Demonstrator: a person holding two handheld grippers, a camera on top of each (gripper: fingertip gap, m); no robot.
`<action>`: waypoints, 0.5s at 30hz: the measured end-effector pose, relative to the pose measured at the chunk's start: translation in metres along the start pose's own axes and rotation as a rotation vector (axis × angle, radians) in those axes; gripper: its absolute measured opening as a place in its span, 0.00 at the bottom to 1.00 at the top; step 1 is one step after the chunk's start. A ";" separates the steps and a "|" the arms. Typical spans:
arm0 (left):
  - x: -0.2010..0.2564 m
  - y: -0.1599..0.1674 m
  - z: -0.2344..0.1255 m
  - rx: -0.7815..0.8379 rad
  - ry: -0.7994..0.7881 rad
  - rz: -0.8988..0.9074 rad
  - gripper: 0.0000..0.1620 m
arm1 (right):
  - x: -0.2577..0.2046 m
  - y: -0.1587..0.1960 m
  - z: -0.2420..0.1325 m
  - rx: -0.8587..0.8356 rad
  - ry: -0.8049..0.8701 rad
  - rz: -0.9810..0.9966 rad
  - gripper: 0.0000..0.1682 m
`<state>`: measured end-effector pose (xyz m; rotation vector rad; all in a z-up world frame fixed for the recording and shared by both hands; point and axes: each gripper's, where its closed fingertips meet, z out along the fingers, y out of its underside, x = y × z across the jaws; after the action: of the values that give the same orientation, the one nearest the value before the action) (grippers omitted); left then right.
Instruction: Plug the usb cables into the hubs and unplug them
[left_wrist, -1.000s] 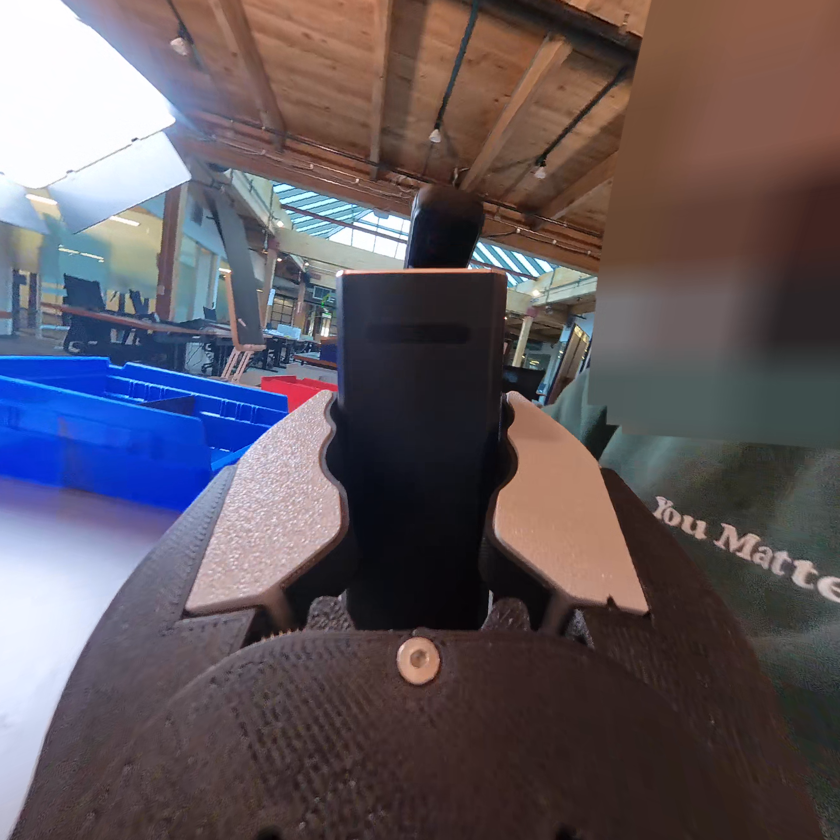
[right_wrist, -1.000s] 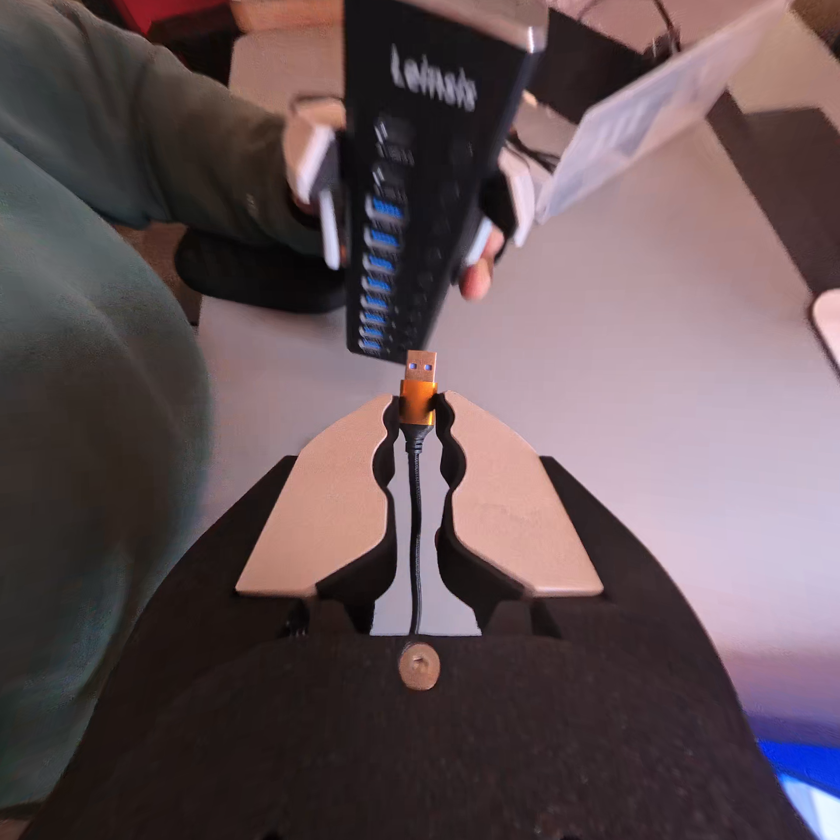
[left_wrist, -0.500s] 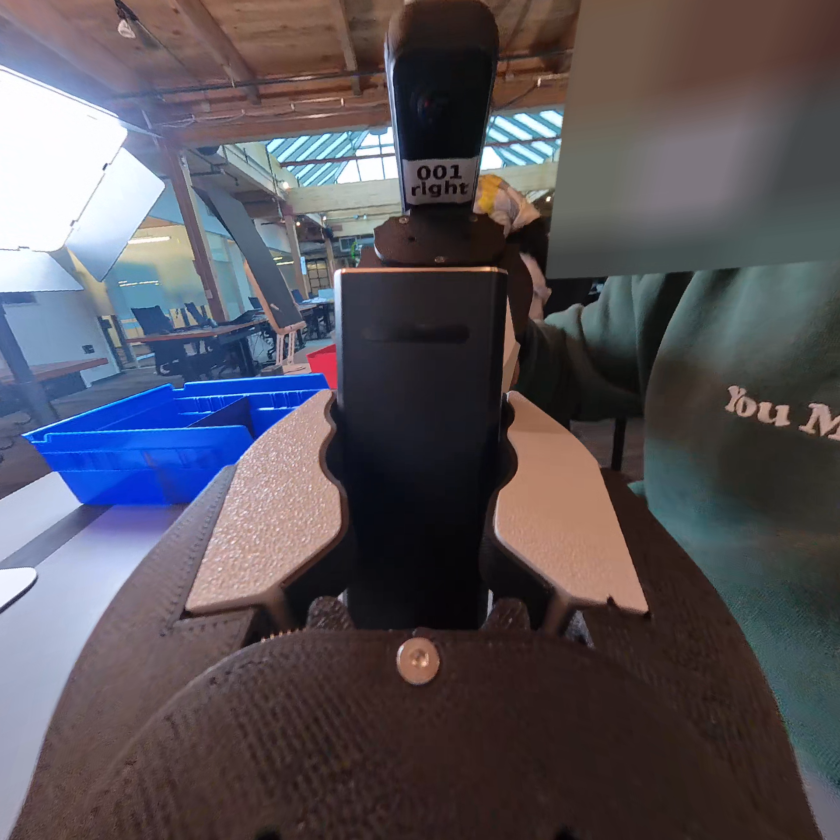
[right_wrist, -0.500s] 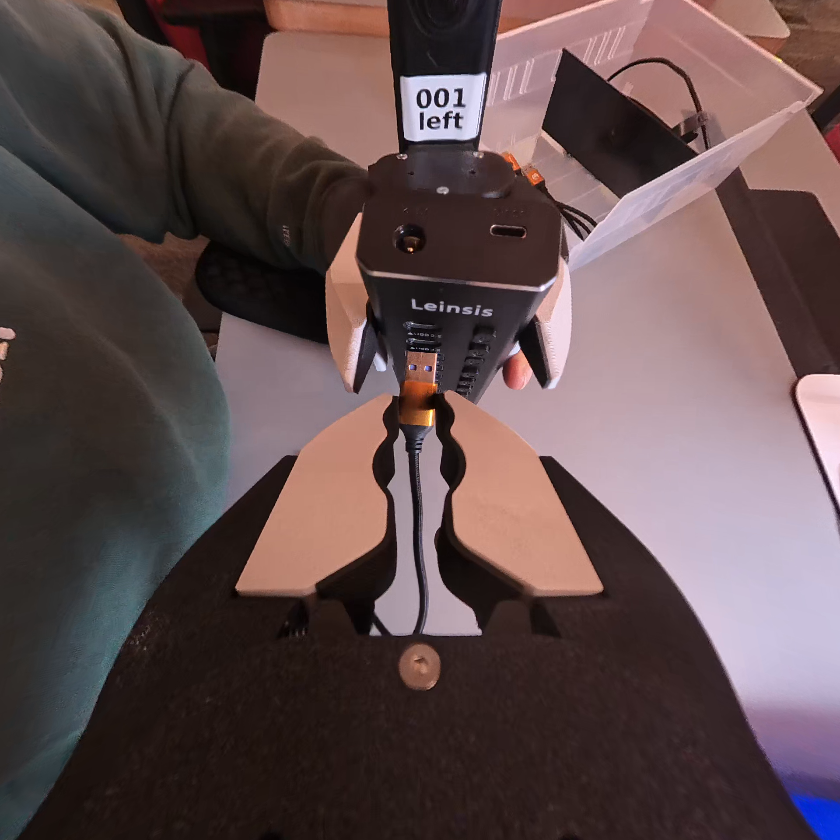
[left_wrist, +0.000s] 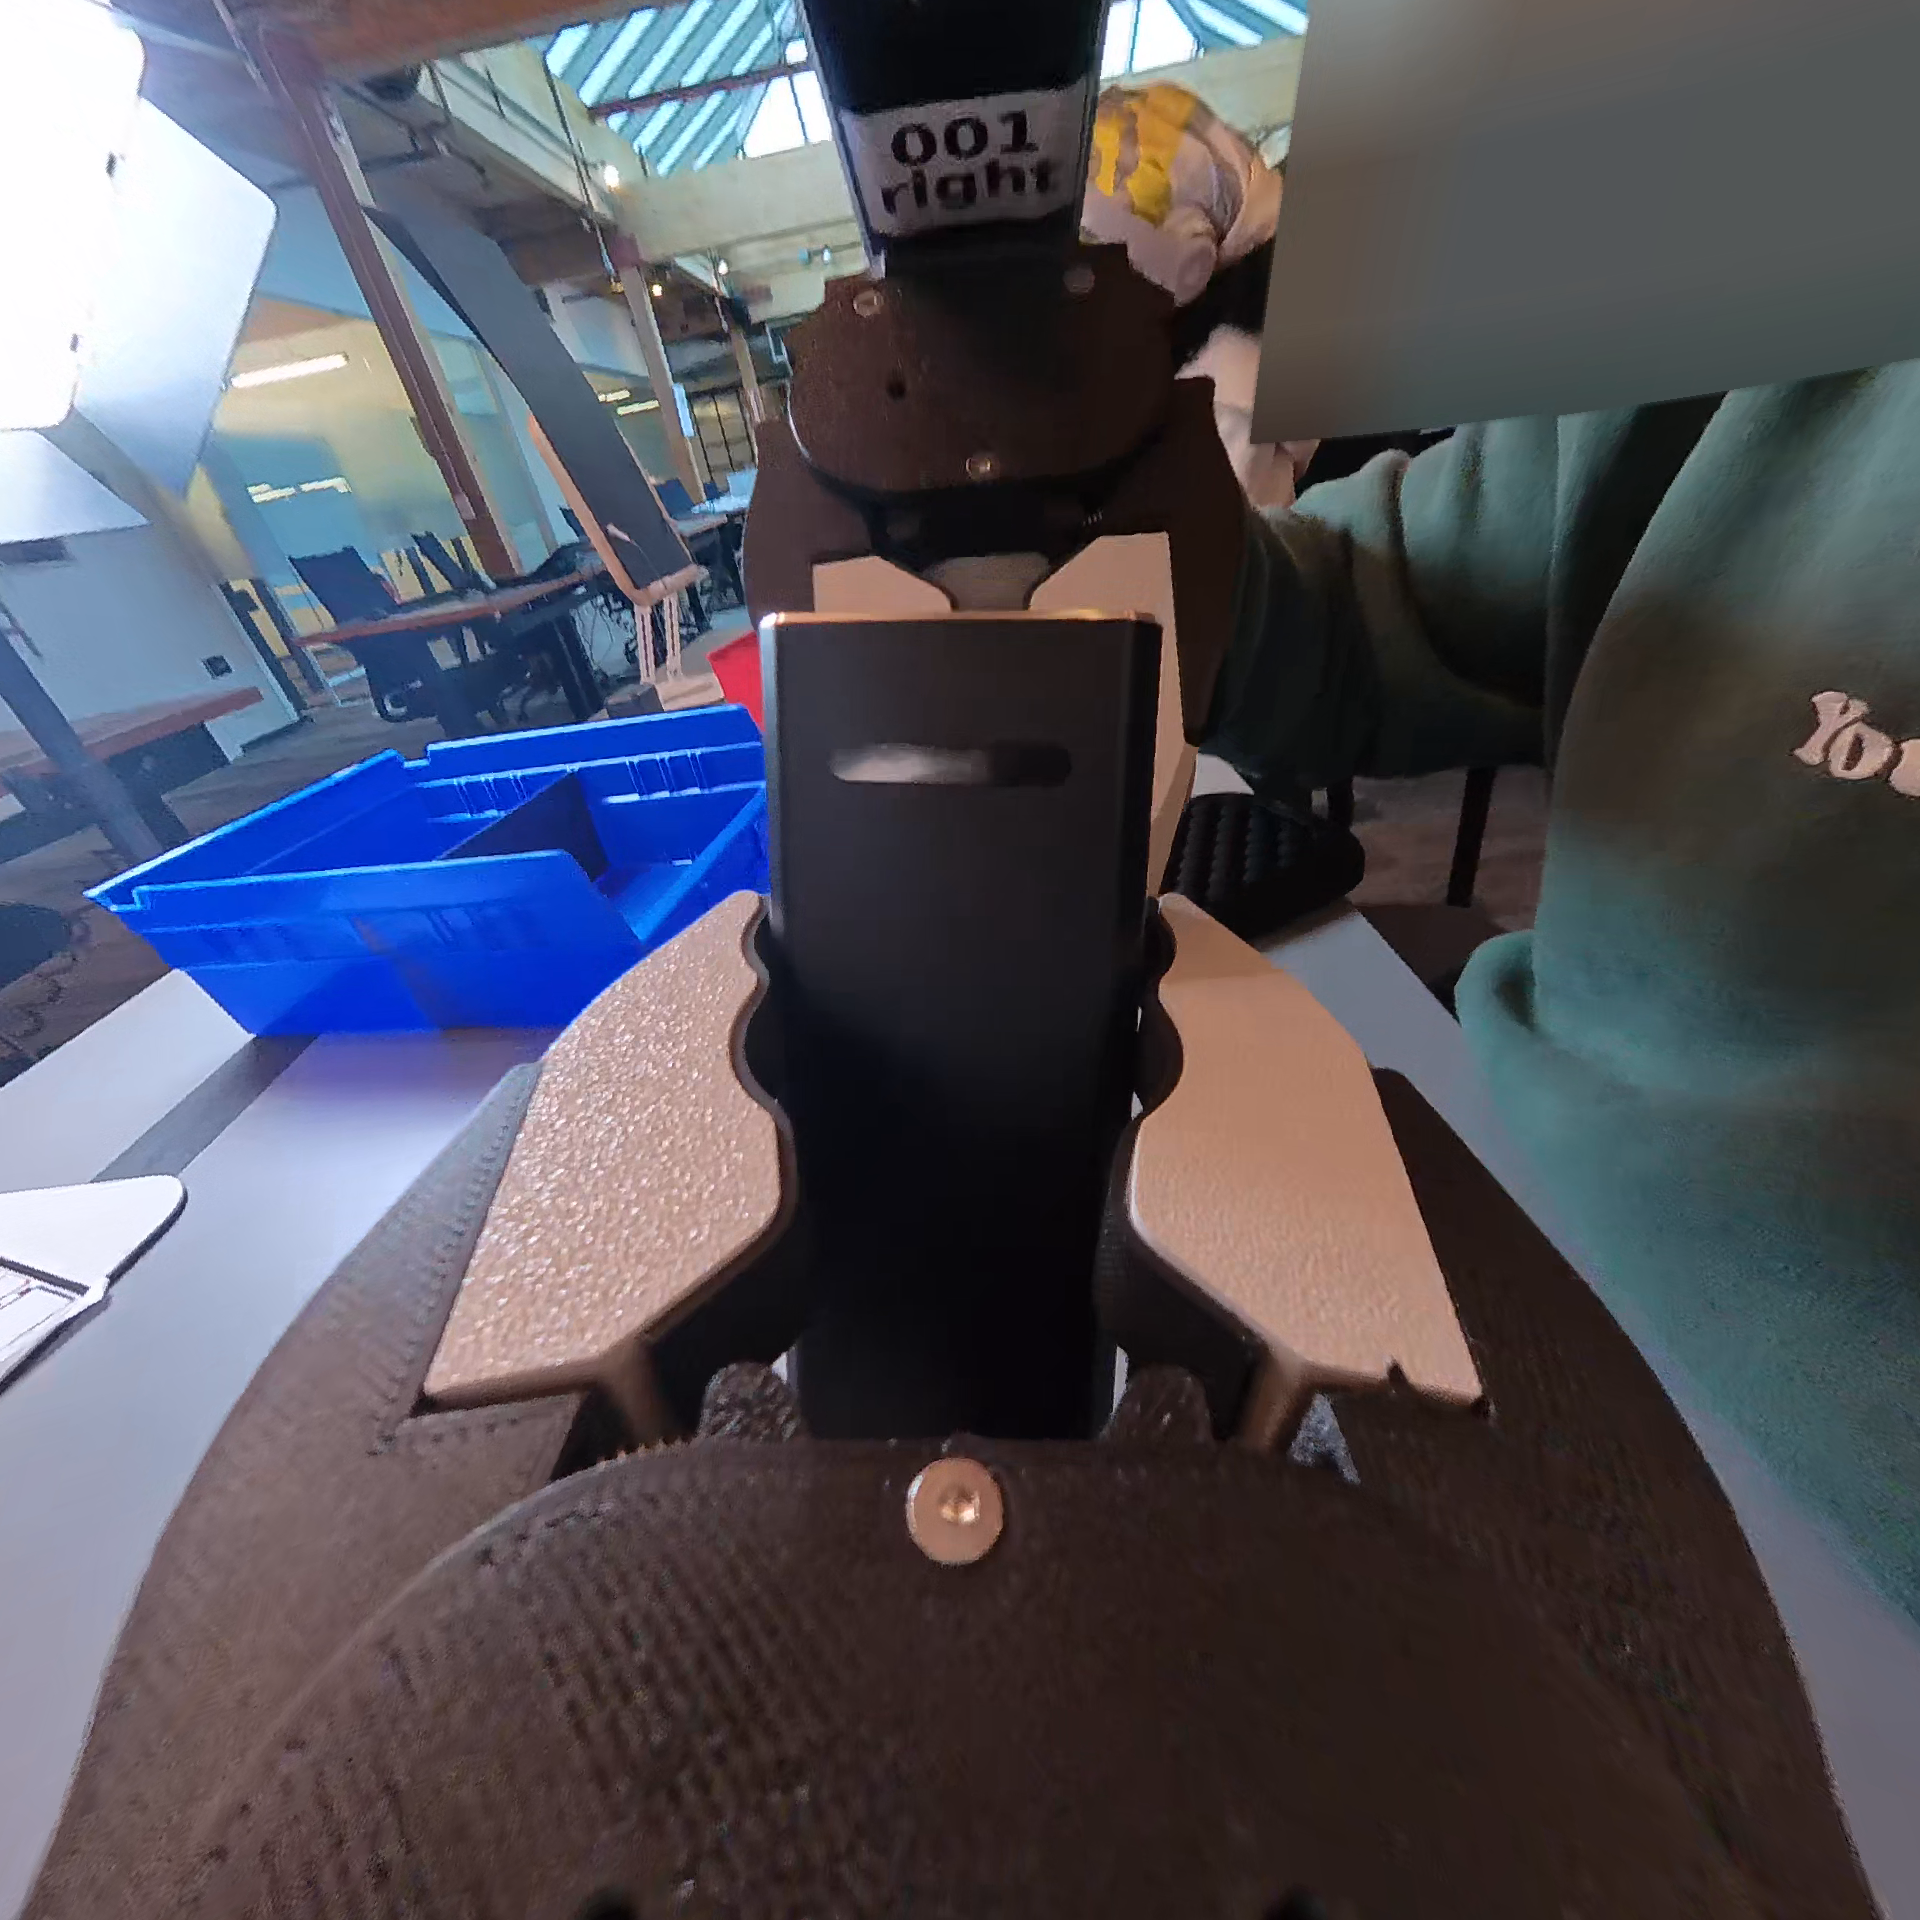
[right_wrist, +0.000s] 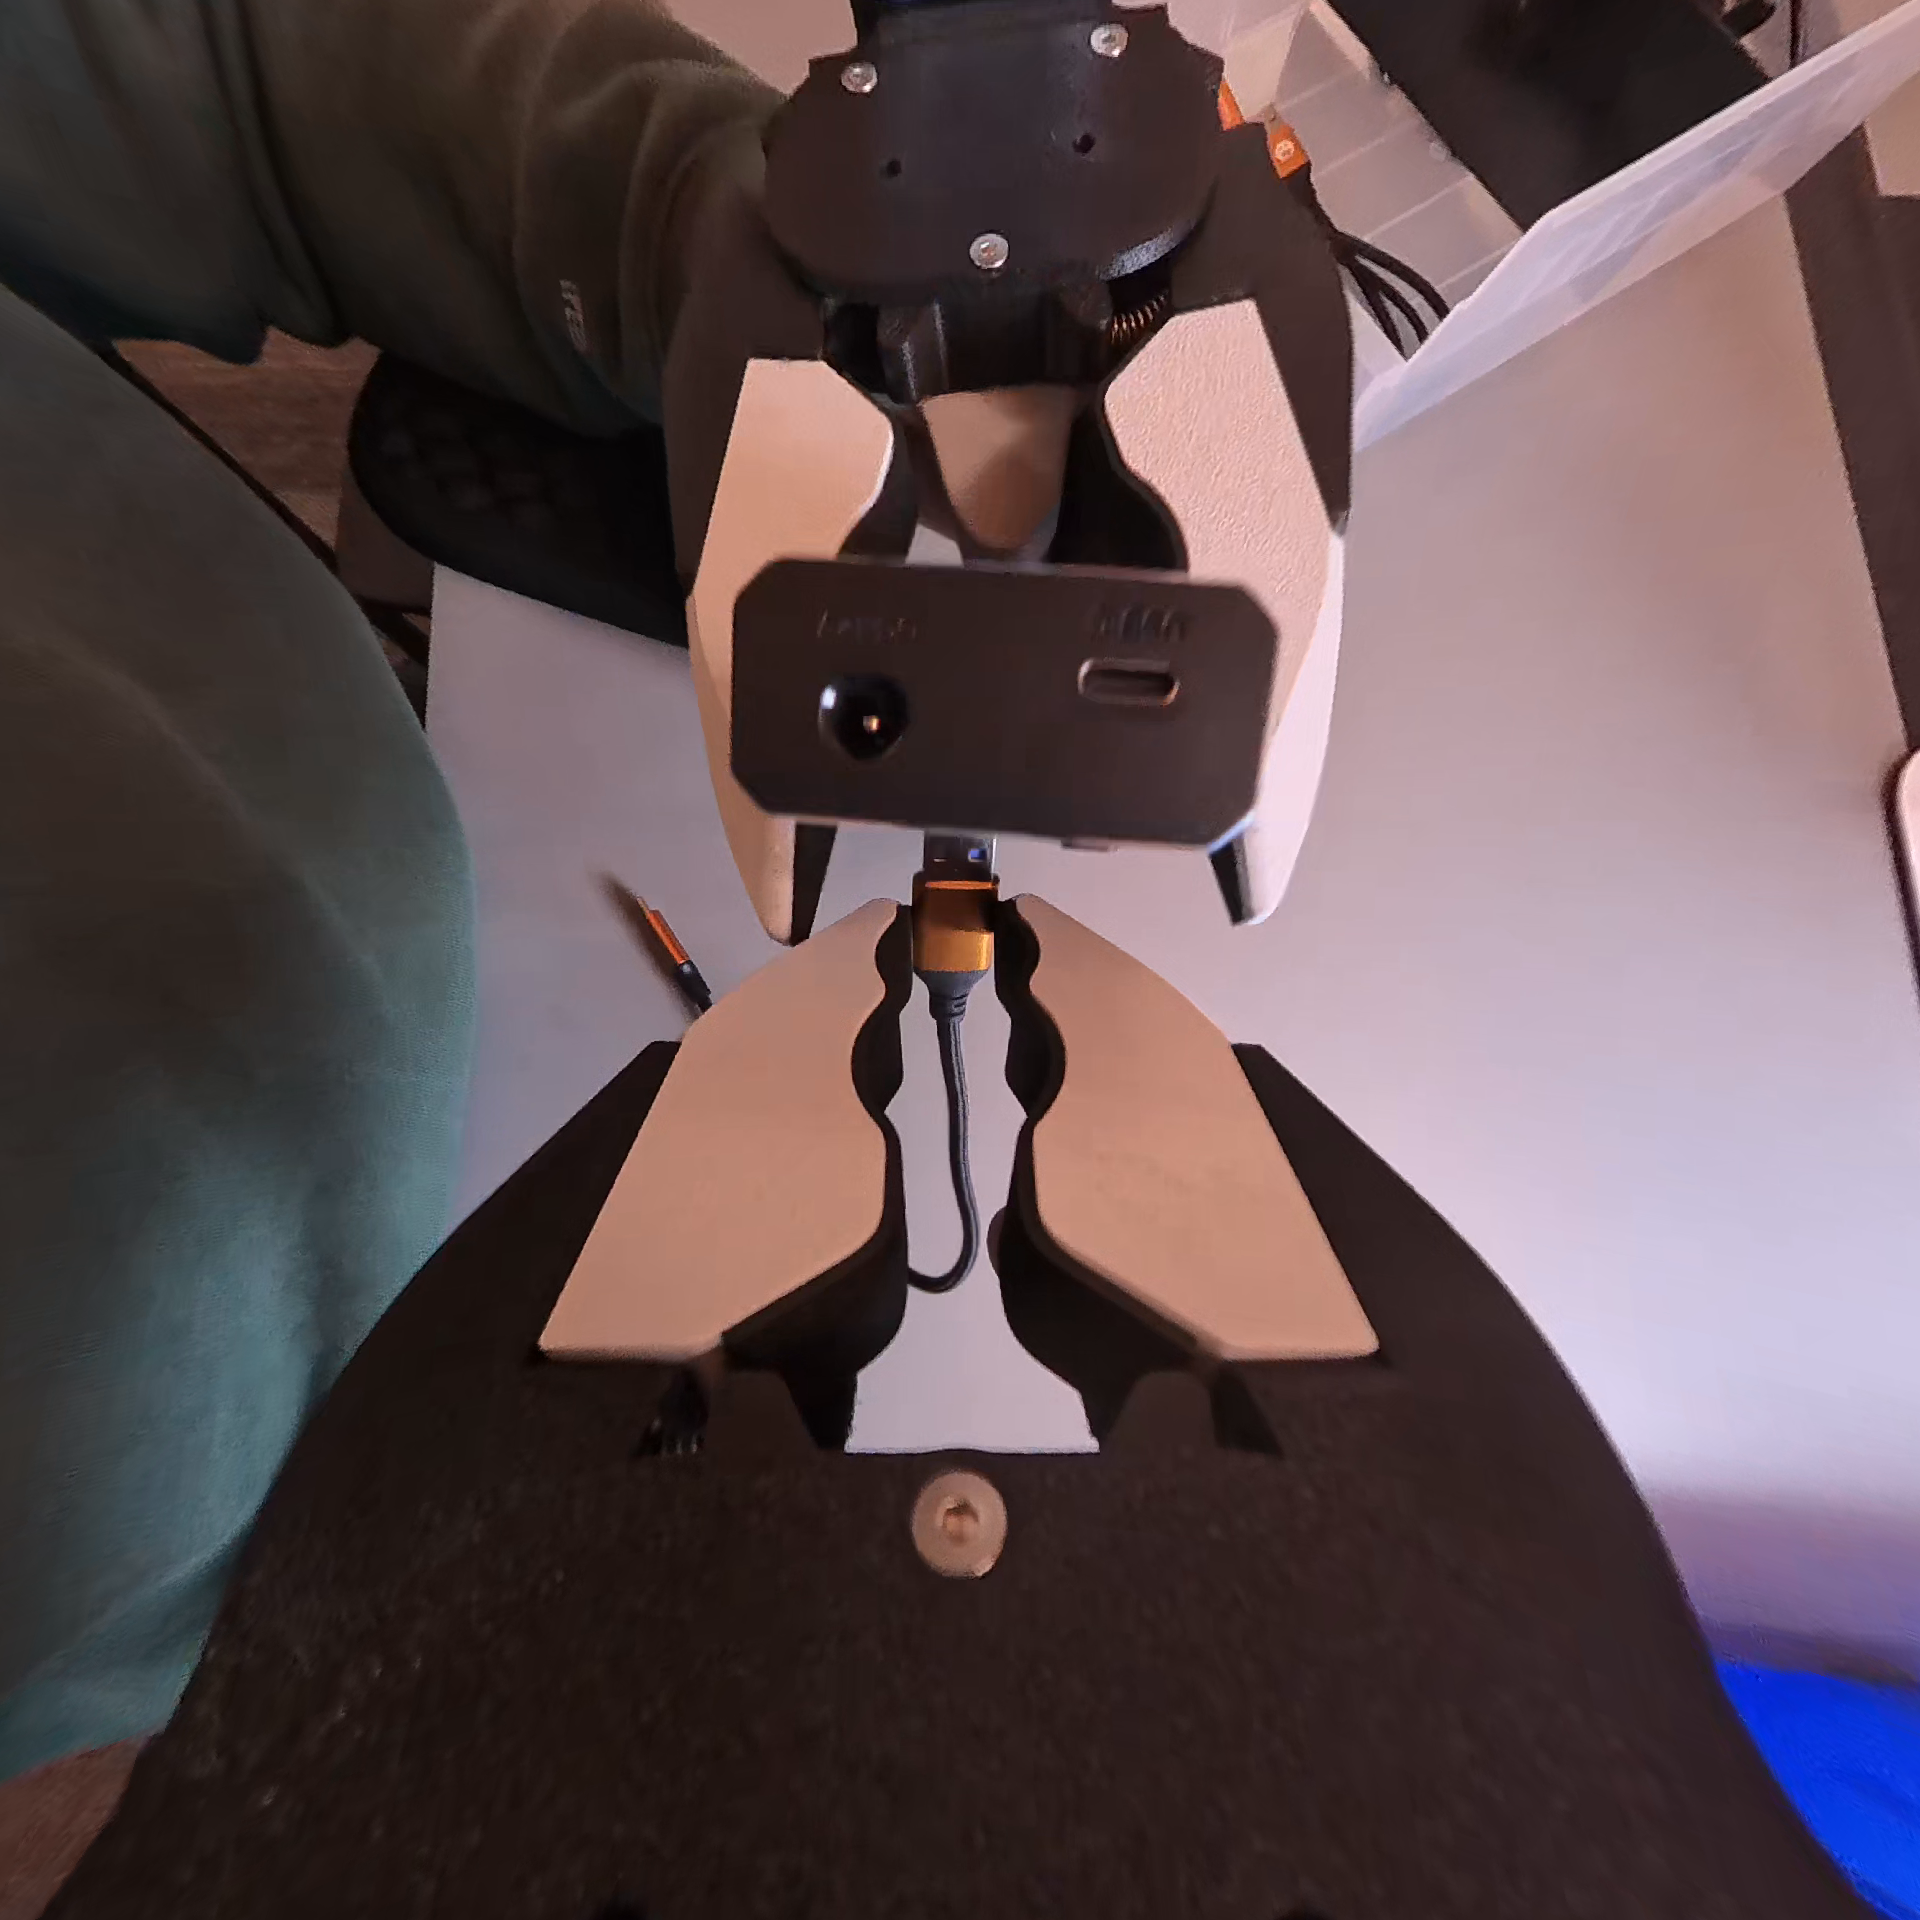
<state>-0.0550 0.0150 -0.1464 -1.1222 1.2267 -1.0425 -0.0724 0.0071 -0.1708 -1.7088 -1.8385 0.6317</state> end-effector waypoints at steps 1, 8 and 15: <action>-0.001 0.002 0.000 -0.015 -0.002 -0.007 0.41 | 0.001 0.001 0.001 -0.004 0.006 -0.001 0.09; -0.011 0.017 0.000 -0.109 -0.055 -0.013 0.41 | 0.007 0.004 -0.003 0.059 0.017 0.036 0.09; -0.009 0.008 0.004 -0.023 -0.013 -0.148 0.41 | 0.007 0.022 0.009 -0.030 0.002 0.022 0.09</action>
<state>-0.0520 0.0250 -0.1526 -1.2505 1.1619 -1.1328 -0.0628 0.0163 -0.1914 -1.7508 -1.8385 0.6144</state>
